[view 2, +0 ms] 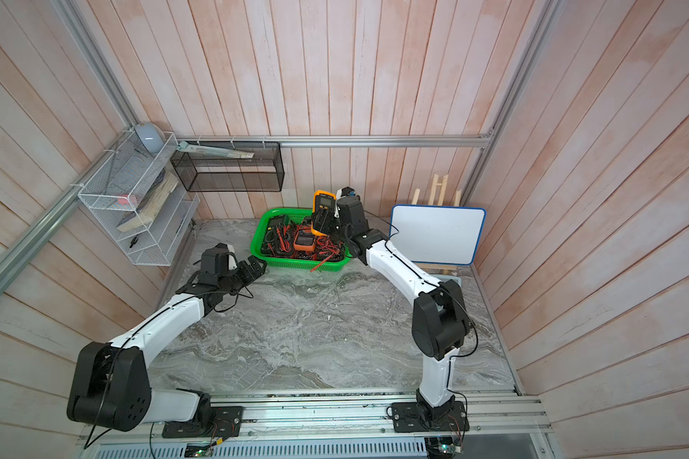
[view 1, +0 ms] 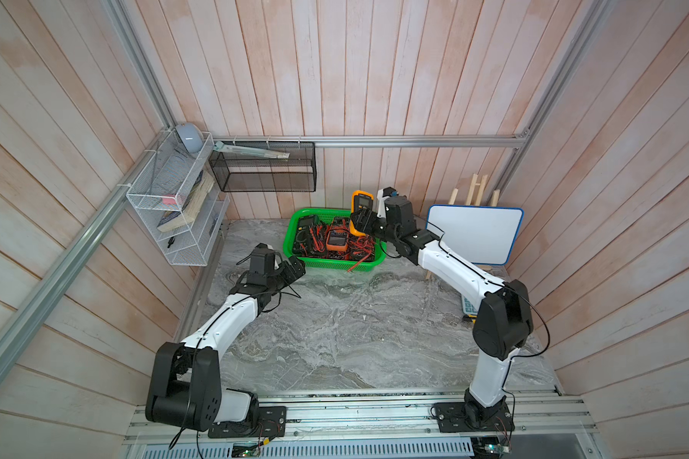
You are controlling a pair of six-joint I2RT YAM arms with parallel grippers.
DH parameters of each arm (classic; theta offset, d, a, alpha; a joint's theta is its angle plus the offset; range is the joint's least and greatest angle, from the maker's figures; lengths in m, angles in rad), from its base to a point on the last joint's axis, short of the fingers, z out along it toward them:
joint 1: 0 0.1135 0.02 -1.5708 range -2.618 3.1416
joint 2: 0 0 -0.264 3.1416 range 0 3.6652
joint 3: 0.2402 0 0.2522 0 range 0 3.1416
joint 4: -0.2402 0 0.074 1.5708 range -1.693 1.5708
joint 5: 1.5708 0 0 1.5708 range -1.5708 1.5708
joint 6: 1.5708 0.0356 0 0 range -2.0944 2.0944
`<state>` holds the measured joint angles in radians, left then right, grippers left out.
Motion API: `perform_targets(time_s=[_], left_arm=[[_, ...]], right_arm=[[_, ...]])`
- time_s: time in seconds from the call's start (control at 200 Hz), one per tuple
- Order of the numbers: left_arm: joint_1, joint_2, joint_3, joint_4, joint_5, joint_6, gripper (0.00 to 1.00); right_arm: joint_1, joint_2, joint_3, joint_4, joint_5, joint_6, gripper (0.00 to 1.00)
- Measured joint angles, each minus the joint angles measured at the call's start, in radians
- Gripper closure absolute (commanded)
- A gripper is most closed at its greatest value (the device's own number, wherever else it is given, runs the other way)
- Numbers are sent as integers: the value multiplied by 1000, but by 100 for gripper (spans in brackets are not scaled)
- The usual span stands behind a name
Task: Put the multimeter into the basket
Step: Place the multimeter in the basket.
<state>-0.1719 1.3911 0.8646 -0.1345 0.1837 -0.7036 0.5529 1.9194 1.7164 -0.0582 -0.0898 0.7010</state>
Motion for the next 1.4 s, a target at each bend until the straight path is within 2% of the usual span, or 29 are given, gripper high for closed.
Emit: perform_targets(time_s=[0.295, 0.425, 0.71, 1.135, 1.215, 1.33, 1.4], left_arm=[[0, 0, -4, 0, 19, 0, 0], [0, 0, -7, 0, 22, 0, 0], [0, 0, -18, 0, 26, -1, 0], [0, 0, -20, 1, 30, -5, 0], [0, 0, -20, 1, 30, -5, 0], [0, -3, -20, 1, 30, -5, 1], [0, -6, -20, 1, 30, -5, 0]], right_arm=[[-13, 269, 349, 77, 42, 54, 63], [-14, 375, 447, 88, 60, 72, 63], [28, 503, 452, 82, 110, 54, 63], [79, 501, 380, 51, 146, 29, 60], [82, 490, 365, 50, 155, 28, 55], [87, 480, 352, 49, 164, 27, 36], [88, 480, 352, 47, 169, 27, 28]])
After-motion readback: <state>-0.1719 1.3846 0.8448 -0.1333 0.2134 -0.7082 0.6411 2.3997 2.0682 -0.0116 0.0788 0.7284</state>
